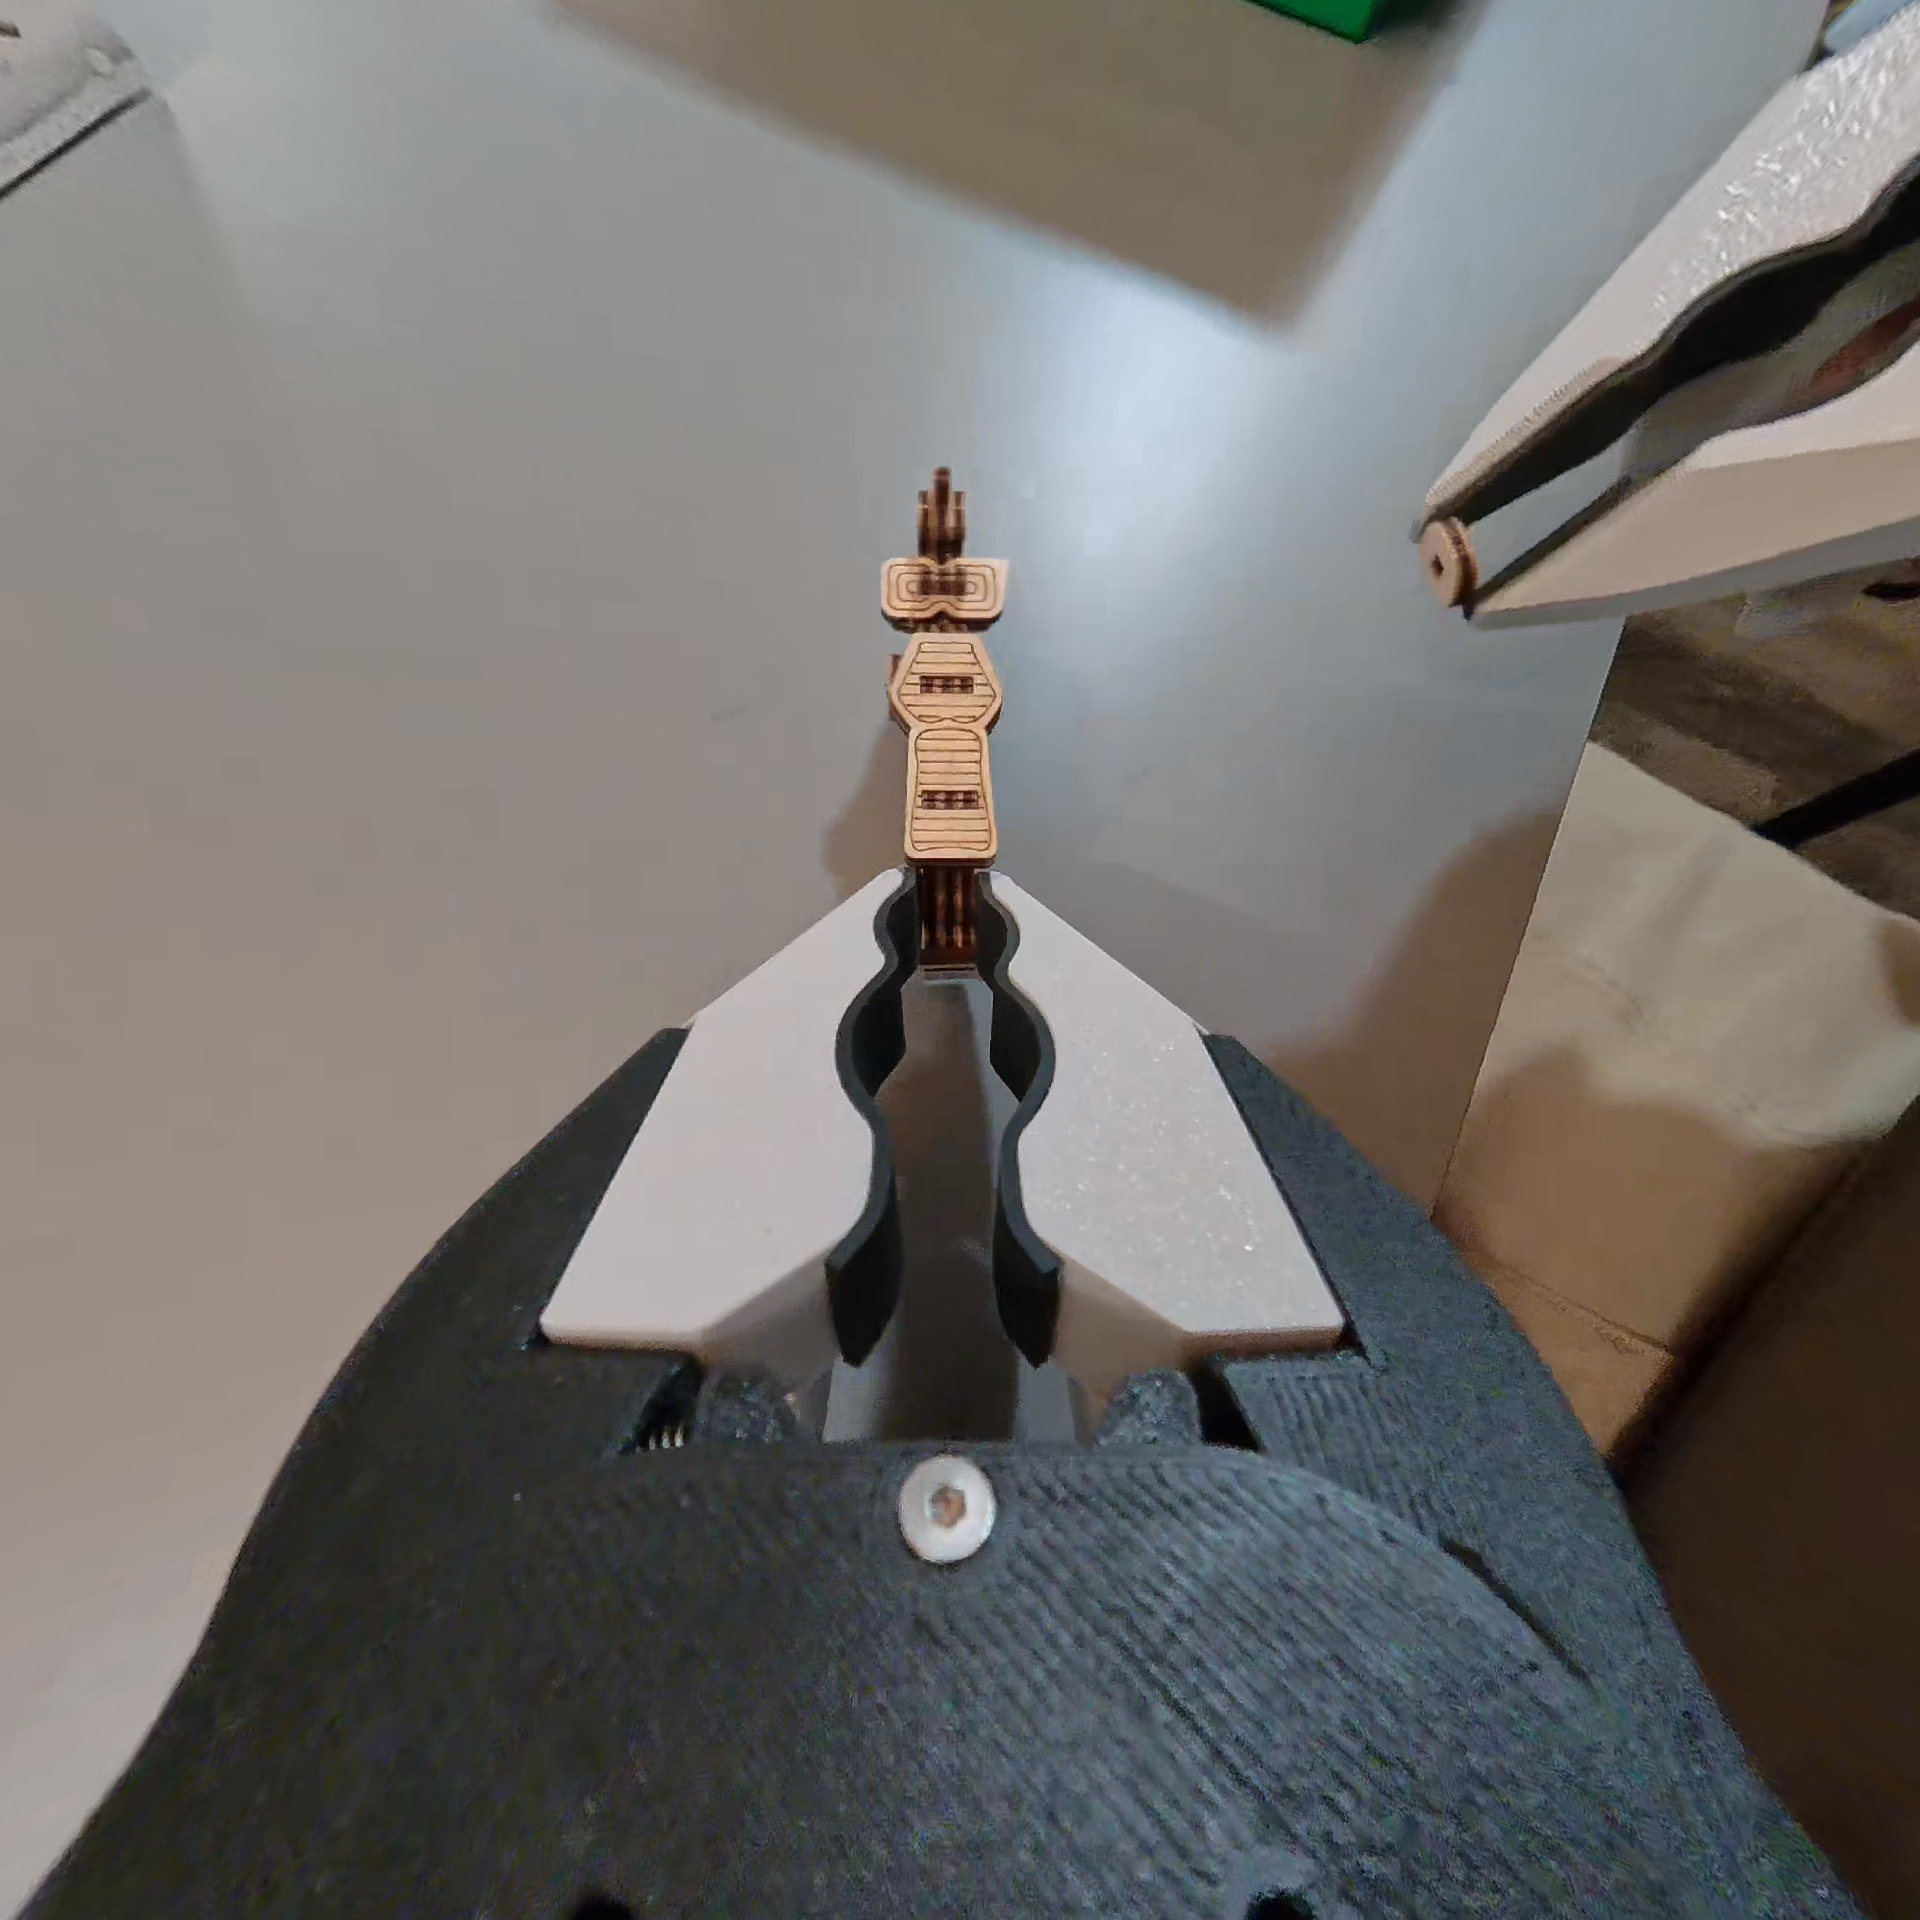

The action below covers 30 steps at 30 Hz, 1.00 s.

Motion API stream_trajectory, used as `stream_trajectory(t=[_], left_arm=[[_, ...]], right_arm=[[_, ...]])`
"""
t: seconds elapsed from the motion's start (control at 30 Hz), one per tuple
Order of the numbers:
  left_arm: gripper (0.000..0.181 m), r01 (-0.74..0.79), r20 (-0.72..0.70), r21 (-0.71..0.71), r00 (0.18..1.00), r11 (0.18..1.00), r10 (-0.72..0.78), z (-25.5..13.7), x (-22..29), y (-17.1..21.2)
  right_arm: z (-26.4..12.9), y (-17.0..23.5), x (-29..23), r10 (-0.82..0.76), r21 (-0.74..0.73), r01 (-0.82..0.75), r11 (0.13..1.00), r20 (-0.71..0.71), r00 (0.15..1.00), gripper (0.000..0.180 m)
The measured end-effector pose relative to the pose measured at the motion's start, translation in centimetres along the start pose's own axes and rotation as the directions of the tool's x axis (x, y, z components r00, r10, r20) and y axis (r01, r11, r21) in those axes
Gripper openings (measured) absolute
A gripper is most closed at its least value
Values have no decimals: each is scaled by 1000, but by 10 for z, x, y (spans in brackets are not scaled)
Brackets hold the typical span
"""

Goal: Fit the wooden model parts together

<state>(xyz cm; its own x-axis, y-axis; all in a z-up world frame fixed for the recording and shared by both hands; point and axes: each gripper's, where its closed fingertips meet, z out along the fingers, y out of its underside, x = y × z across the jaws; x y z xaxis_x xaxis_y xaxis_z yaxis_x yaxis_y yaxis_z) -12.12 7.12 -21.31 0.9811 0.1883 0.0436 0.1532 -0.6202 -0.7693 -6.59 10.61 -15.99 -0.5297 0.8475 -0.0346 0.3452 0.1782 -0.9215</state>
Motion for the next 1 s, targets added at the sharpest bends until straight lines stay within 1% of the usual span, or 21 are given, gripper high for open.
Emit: stream_trajectory(t=[0.07, 0.2, 0.33, 0.57, 0.83, 1.0], left_arm=[[8, -19, -4, 0, 1000, 1000, 19, 0, 5, 0], [8, 43, -67, 0, 997, 999, -43, -2, 14, 2], [19, 59, -77, 25, 995, 998, -57, -5, 14, -1], [36, 4, -62, 26, 998, 1000, -3, -6, 20, 1], [43, 32, -70, 59, 997, 998, -28, -10, 18, -2], [51, 39, -107, 63, 994, 997, -32, -10, 22, -4]], right_arm=[[1, 0, 0, 1, 0, -1, 1000, 4, 1000, 10], [3, -1, 0, 3, 0, -3, 1000, 10, 1000, 10], [6, -1, 0, 6, -1, -6, 1000, 19, 1000, 10], [10, -2, -1, 11, -3, -11, 1000, 37, 999, 10], [12, -3, -1, 18, 0, -18, 1000, 45, 999, 11], [12, -2, 1, 26, 0, -26, 1000, 41, 999, 11]])
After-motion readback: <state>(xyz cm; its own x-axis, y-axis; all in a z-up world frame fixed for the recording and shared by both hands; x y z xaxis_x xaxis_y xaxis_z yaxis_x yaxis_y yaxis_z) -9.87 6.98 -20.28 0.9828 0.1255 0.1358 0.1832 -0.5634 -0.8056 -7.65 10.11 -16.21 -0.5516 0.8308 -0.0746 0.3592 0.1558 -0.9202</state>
